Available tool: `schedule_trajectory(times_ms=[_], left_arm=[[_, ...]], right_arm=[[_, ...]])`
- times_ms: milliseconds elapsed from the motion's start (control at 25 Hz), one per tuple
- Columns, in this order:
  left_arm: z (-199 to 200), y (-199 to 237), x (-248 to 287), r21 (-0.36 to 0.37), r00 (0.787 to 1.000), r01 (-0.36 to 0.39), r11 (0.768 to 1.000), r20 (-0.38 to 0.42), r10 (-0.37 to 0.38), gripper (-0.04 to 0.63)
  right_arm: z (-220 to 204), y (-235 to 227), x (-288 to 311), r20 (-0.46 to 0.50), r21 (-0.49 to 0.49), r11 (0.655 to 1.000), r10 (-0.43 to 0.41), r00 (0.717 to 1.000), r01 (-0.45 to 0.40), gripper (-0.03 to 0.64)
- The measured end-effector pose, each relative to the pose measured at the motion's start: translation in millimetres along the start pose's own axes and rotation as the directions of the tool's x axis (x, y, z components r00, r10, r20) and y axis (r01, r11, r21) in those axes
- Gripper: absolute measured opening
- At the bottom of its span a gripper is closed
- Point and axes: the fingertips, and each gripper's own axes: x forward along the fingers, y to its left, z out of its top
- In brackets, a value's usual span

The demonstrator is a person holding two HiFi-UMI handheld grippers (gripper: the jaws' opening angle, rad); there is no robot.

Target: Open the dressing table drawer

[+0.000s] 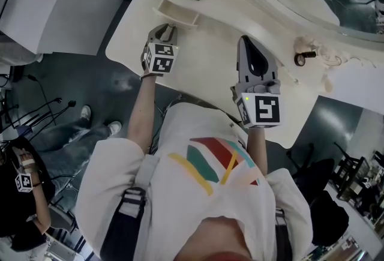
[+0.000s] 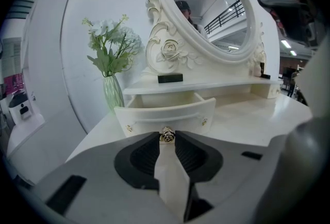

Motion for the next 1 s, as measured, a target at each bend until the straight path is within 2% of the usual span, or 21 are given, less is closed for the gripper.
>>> schedule_trajectory(times_ms=[1000], left_arm=[[-7, -1, -9, 0.010, 1.000, 0.006, 1.000, -0.008, -0.006, 0.089]], right_arm=[[1, -3, -14, 0.008, -0.013, 1.000, -0.025, 1.000, 0.025, 0.000]])
